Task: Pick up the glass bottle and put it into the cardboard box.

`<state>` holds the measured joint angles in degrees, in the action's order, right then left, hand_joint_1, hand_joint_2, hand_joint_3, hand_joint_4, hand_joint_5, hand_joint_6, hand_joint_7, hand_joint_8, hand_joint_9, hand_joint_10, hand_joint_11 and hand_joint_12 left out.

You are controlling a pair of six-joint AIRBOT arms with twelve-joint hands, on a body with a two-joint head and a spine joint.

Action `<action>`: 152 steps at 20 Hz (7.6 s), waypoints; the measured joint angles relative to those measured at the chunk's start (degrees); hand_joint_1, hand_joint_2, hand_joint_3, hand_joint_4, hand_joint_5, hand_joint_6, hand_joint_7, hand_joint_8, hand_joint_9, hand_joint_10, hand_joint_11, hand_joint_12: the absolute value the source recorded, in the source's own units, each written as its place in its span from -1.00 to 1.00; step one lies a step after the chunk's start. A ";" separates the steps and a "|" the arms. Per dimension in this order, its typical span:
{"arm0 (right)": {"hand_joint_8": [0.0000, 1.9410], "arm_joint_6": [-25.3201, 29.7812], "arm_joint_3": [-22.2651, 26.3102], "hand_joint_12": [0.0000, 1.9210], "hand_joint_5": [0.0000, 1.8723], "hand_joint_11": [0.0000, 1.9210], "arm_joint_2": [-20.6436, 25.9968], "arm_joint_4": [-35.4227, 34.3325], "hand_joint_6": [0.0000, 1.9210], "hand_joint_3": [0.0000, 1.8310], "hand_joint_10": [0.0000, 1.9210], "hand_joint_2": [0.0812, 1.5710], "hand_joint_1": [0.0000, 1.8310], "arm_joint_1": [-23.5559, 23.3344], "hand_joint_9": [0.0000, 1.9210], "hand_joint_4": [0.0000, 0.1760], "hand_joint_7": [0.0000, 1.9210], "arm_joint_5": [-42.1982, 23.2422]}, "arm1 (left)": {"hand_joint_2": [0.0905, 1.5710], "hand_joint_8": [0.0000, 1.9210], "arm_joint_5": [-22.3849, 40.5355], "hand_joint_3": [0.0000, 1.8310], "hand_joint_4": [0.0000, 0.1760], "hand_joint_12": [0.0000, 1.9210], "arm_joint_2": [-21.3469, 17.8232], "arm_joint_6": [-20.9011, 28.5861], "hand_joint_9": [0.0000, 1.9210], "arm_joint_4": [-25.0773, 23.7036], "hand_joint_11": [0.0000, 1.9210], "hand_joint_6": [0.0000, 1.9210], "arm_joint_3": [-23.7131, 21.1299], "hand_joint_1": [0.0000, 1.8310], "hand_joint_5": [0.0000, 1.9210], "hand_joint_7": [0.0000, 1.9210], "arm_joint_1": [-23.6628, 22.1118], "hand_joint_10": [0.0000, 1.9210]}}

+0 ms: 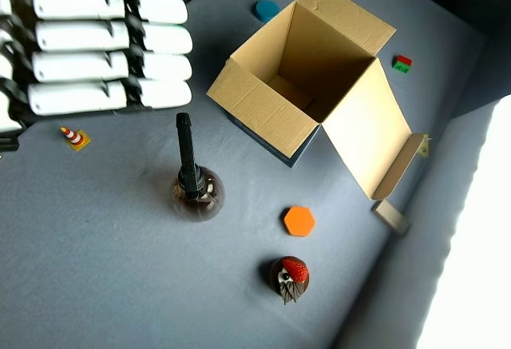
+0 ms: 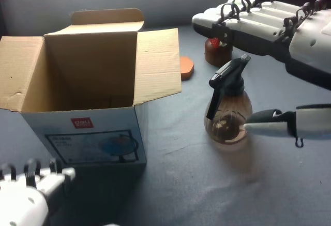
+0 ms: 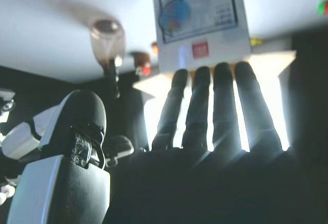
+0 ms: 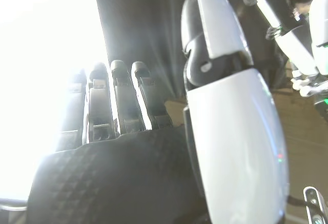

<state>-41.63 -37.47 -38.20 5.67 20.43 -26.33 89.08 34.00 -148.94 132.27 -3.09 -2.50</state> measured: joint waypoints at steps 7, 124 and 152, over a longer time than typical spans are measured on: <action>-1.00 -8.41 -2.14 -1.00 -1.00 -1.00 -1.01 -13.73 -1.00 -1.00 -1.00 0.31 0.07 -6.10 -0.99 -1.00 -0.98 12.20 | 0.61 -0.99 -12.59 -1.00 -1.00 -0.92 1.64 9.99 -0.96 -11.80 -1.00 -1.00 4.26 -1.00 -0.95 -0.94 18.49 -1.00; 0.14 -6.43 -32.46 0.75 -0.12 -0.32 -42.32 -12.31 0.20 -1.00 0.29 0.44 0.33 -17.99 -0.10 -1.00 0.05 16.87 | 0.61 -0.99 -29.62 -1.00 -1.00 -0.96 20.46 39.12 -0.95 -43.21 -1.00 -0.99 25.29 -1.00 -0.94 -0.92 45.18 -1.00; -1.00 -29.79 -8.55 -0.44 -0.79 -1.00 -21.44 -23.47 -0.97 -1.00 -0.96 0.29 -0.15 -16.26 -0.80 -1.00 -0.76 1.90 | 0.61 -1.00 -27.65 -1.00 -1.00 -0.95 17.18 32.54 -0.95 -36.17 -1.00 -1.00 19.91 -1.00 -0.92 -0.92 37.75 -1.00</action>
<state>-71.42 -46.02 -59.64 -17.80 4.16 -24.43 61.43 51.18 -116.40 96.09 16.82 35.24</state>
